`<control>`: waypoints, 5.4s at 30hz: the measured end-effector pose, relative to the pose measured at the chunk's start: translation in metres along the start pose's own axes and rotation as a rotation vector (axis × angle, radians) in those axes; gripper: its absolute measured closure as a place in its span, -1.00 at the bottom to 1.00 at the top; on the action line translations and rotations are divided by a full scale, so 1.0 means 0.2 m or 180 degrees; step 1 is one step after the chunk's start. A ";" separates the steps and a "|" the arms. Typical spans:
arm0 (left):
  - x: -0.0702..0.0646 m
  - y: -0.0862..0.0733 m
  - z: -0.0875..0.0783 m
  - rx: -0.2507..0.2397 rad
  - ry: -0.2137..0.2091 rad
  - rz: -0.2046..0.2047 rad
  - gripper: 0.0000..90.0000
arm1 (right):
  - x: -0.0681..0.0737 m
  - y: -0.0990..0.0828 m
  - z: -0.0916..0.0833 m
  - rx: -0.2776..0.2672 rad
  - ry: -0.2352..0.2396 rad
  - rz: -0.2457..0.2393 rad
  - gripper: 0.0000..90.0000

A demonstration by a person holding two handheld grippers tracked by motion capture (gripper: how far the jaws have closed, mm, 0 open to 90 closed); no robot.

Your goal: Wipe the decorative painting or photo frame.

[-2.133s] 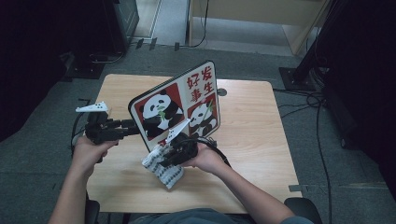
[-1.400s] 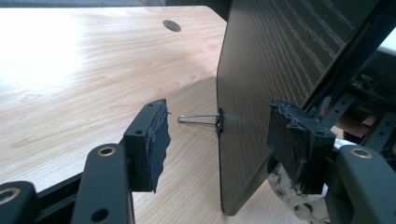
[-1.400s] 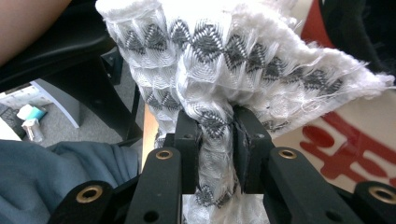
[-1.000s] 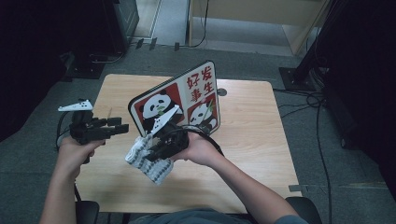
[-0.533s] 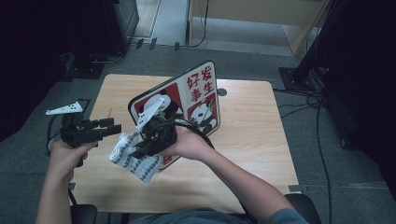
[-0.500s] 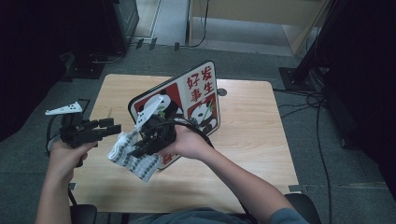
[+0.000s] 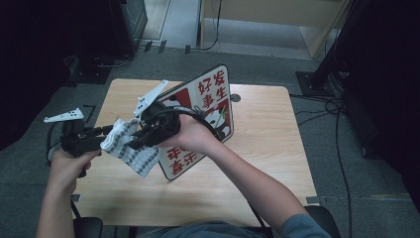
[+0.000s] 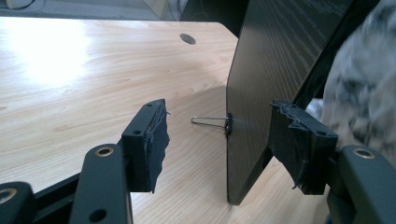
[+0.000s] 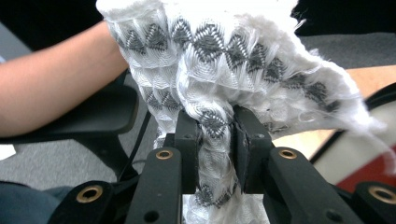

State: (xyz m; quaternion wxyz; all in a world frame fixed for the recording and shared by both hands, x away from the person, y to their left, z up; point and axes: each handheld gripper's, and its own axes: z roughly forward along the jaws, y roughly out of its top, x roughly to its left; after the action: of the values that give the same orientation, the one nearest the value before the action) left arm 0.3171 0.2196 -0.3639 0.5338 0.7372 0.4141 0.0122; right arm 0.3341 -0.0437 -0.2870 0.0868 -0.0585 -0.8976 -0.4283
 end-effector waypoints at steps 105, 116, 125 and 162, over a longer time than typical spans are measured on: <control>-0.04 0.03 0.01 0.0016 -0.0051 0.0057 -0.01 | -0.10 -0.29 -0.01 0.0074 -0.0207 0.0657 0.76; -0.10 0.06 0.02 0.0017 -0.0040 0.0197 -0.03 | -0.10 -0.33 0.02 0.0112 -0.0200 0.0704 0.75; -0.14 0.08 0.04 0.0020 -0.0131 0.0225 -0.02 | -0.10 -0.37 0.04 0.0142 -0.0192 0.0738 0.75; -0.22 0.09 0.23 0.0126 -0.0297 0.0339 0.43 | -0.10 -0.51 0.13 0.0171 -0.0172 0.0847 0.75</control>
State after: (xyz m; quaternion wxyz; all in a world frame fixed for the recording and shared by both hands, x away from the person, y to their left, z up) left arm 0.3206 0.1536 -0.3502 0.5365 0.7683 0.3491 -0.0019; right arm 0.3328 -0.0879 -0.3849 0.1201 -0.1862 -0.8950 -0.3871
